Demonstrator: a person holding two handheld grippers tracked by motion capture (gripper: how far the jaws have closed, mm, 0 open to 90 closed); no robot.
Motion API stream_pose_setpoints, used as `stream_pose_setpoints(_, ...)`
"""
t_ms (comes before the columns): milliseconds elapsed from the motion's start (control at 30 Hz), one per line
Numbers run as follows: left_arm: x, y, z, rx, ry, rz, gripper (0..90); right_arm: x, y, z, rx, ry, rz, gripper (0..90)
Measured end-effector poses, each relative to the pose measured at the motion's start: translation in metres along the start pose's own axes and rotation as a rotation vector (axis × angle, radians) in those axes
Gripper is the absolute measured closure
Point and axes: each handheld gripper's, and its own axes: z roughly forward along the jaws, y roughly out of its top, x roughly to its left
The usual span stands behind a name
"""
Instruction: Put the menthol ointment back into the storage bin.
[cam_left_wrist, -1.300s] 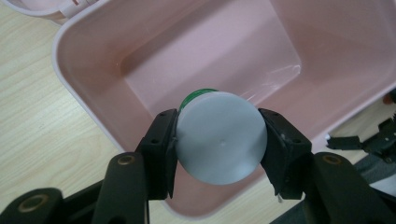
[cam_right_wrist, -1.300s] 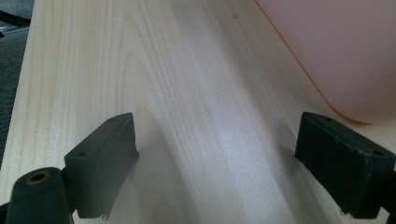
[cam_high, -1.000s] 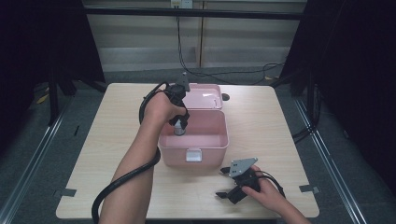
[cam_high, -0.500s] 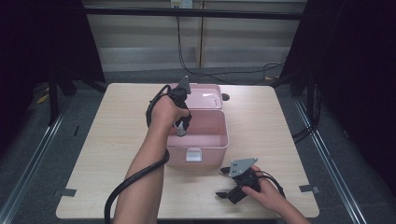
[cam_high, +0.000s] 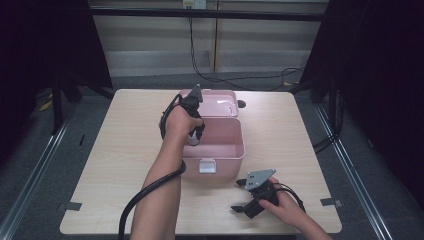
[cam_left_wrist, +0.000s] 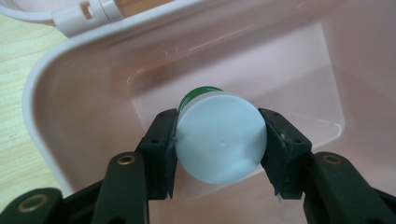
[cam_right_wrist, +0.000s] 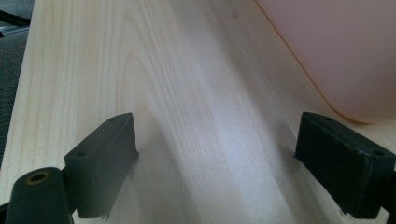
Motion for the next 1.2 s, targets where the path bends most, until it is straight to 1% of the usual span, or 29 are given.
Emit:
stream_pose_setpoints(133, 0.002, 0.001, 0.004, -0.001, 0.007, -0.016, 50.4, 0.0, 0.0, 0.0, 0.0, 0.0, 0.0, 11.9)
stream_pose_setpoints(467, 0.006, 0.002, 0.013, -0.02, 0.011, -0.045, 50.3, 0.0, 0.0, 0.0, 0.0, 0.0, -0.001, 11.9)
stream_pose_setpoints(500, 0.006, 0.002, 0.015, -0.021, 0.013, -0.056, 50.3, 0.0, 0.0, 0.0, 0.0, 0.0, 0.0, 11.9)
stream_pose_setpoints(533, 0.006, 0.002, 0.015, -0.016, 0.015, -0.054, 50.3, 0.0, 0.0, 0.0, -0.002, 0.003, 0.0, 11.9)
stream_pose_setpoints(600, 0.006, 0.002, 0.017, -0.022, 0.02, -0.058, 50.3, 0.0, 0.0, 0.0, -0.002, 0.002, 0.0, 11.9)
stream_pose_setpoints(633, 0.006, 0.002, 0.019, -0.019, 0.019, -0.065, 50.3, 0.0, 0.0, 0.0, -0.002, 0.002, 0.0, 11.9)
stream_pose_setpoints(700, 0.007, 0.003, 0.02, -0.015, 0.019, -0.068, 50.3, 0.0, 0.0, 0.0, -0.002, 0.002, 0.0, 11.9)
stream_pose_setpoints(733, 0.007, 0.002, 0.021, -0.02, 0.02, -0.074, 50.3, 0.0, 0.0, 0.0, -0.002, 0.003, 0.001, 11.9)
stream_pose_setpoints(800, 0.008, 0.002, 0.022, -0.024, 0.023, -0.071, 50.3, 0.0, 0.0, 0.0, -0.002, 0.003, 0.0, 11.9)
stream_pose_setpoints(833, 0.007, 0.002, 0.023, -0.031, 0.023, -0.077, 50.3, 0.0, 0.0, 0.0, -0.002, 0.003, 0.0, 11.9)
stream_pose_setpoints(1033, 0.005, 0.001, 0.025, -0.04, 0.024, -0.075, 50.3, 0.0, 0.0, 0.0, -0.004, 0.001, -0.002, 11.9)
stream_pose_setpoints(1200, 0.002, 0.001, 0.027, -0.06, 0.025, -0.083, 50.2, 0.0, 0.0, 0.0, -0.004, 0.002, -0.002, 11.9)
